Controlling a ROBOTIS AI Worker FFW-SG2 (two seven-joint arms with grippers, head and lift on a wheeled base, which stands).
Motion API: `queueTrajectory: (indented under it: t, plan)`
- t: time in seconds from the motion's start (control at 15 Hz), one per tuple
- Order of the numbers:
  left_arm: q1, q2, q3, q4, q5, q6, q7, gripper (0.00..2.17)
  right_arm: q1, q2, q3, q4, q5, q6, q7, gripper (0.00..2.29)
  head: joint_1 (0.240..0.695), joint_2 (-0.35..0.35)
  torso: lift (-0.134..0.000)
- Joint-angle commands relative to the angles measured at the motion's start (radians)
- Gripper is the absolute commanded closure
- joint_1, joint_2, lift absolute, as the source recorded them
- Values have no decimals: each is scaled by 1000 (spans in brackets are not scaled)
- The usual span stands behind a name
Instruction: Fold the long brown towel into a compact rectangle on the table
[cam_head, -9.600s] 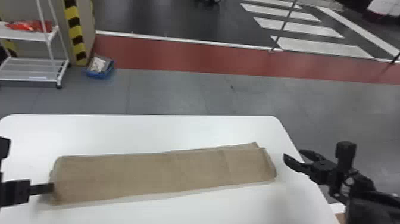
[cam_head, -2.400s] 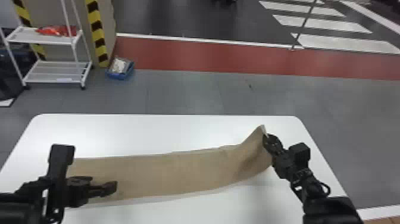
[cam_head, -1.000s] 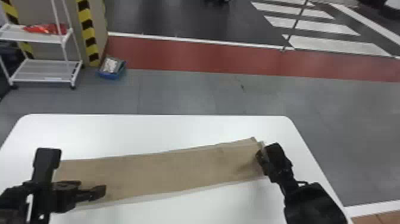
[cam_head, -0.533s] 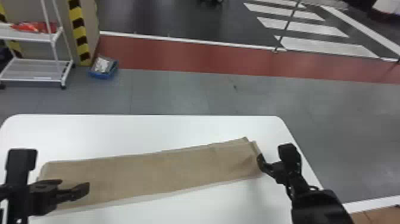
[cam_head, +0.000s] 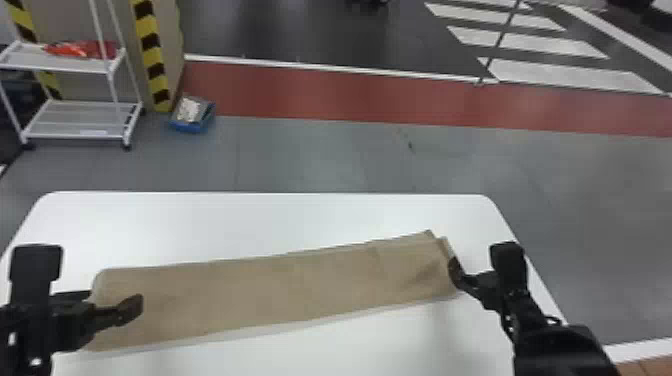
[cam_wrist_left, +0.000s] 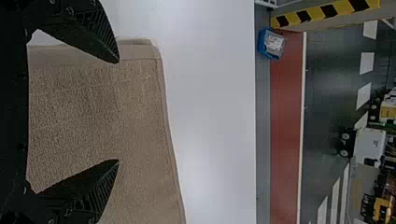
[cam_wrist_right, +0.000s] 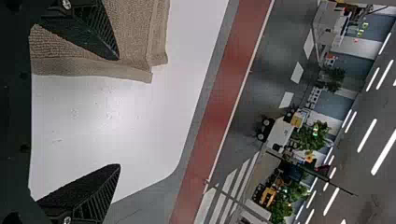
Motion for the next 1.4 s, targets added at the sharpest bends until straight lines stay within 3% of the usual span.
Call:
queueTrajectory:
  t: [0.0,0.4,0.67,0.8,0.87,0.93,1.07,1.13,1.33]
  plan:
    - [-27,9,-10,33,-27,61,26,137,-1,1,-1,-1,-2,-10,18,97,695,-182,0]
    - [-65,18,-16,83,-51,73,24,215,-1,0,-8,1,-2,-35,24,130,695,-141,0]
    - [-85,23,-16,88,-53,153,1,441,-1,0,-10,1,-2,-41,26,130,695,-143,0]
    - [-90,26,-16,88,-54,184,-5,842,1,1,-8,-1,-6,-47,39,130,695,-144,0]
    - [-90,26,-16,86,-56,193,-8,1200,1,1,-8,-1,-6,-50,39,130,695,-142,0]
    - [-90,26,-15,85,-54,196,-11,1423,1,1,-7,-1,-6,-50,39,130,695,-140,0]
    - [-88,26,-10,76,-48,202,-19,1450,2,1,-8,-2,-9,-62,39,130,695,-138,0]
    - [-83,26,-2,67,-31,199,-19,1595,4,3,-8,-7,-9,-62,41,134,695,-138,0]
    - [-59,23,48,2,29,202,-43,1595,35,9,4,-50,-29,-56,56,134,695,-136,0]
